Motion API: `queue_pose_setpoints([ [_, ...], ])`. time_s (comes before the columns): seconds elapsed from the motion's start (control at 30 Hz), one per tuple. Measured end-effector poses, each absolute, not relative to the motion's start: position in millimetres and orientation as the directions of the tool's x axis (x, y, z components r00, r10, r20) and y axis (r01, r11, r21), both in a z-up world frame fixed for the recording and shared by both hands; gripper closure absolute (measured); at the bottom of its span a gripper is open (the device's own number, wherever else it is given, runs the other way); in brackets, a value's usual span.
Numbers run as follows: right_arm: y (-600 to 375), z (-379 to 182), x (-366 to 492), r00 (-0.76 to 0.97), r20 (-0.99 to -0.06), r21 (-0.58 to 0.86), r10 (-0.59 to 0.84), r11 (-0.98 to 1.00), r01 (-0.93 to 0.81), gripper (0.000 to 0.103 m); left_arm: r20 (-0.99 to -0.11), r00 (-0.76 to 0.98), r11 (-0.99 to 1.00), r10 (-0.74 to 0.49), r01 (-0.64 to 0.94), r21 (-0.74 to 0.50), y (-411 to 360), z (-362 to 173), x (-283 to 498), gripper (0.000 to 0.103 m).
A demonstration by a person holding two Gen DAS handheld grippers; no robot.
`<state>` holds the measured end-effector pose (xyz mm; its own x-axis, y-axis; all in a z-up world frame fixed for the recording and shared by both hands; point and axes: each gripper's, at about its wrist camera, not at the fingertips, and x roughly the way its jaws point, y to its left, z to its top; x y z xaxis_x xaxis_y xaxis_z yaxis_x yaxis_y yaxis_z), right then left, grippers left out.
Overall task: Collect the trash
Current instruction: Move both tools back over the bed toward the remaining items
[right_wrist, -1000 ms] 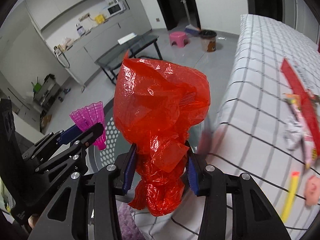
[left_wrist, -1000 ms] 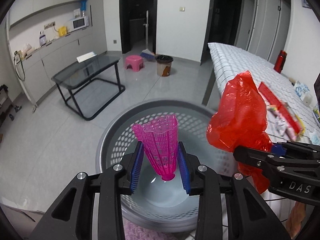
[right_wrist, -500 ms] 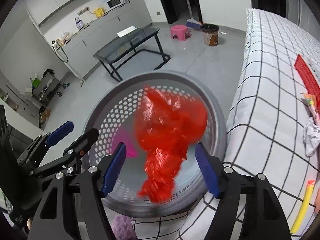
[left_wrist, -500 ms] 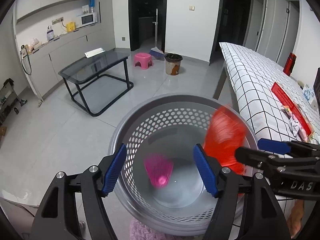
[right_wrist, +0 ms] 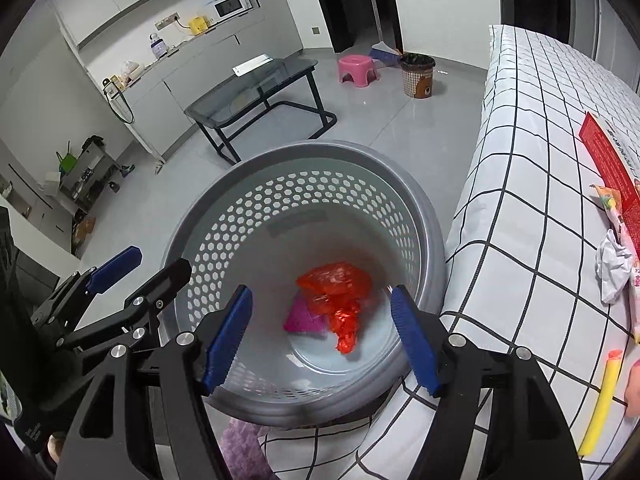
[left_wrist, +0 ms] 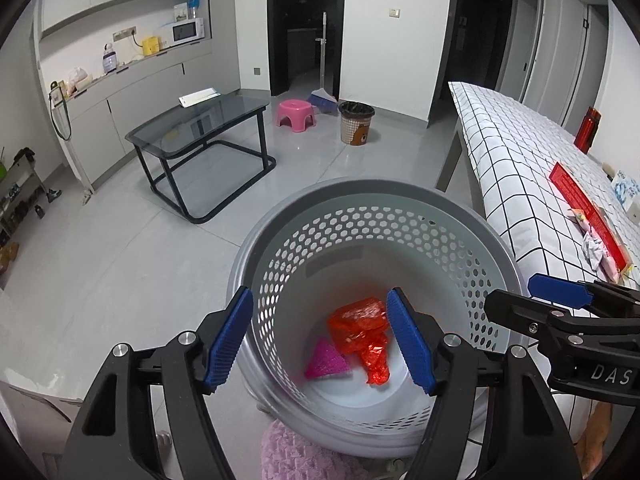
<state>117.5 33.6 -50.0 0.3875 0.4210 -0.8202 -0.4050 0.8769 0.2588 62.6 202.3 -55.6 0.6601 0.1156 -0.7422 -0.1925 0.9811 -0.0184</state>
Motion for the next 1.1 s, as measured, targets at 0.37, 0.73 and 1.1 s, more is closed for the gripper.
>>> queue_pose_setpoints([
  [0.37, 20.5, -40.7, 103.4, 0.422, -0.802, 0.253, 0.422, 0.881, -0.399, 0.034, -0.725, 0.675, 0.978, 0.135, -0.207, -0.011, 199.9, -41.0, 48.7, 0.030],
  [0.73, -24.7, -31.3, 80.0, 0.473, -0.787, 0.256, 0.396, 0.907, -0.333, 0.034, -0.714, 0.694, 0.986, 0.098, -0.167, -0.027, 176.0, -29.6, 38.2, 0.025],
  [1.1, -106.3, -21.5, 48.3, 0.572, -0.768, 0.216, 0.287, 0.958, -0.191, 0.034, -0.708, 0.706, 0.997, 0.013, -0.066, -0.048, 118.5, -24.0, 35.6, 0.021],
])
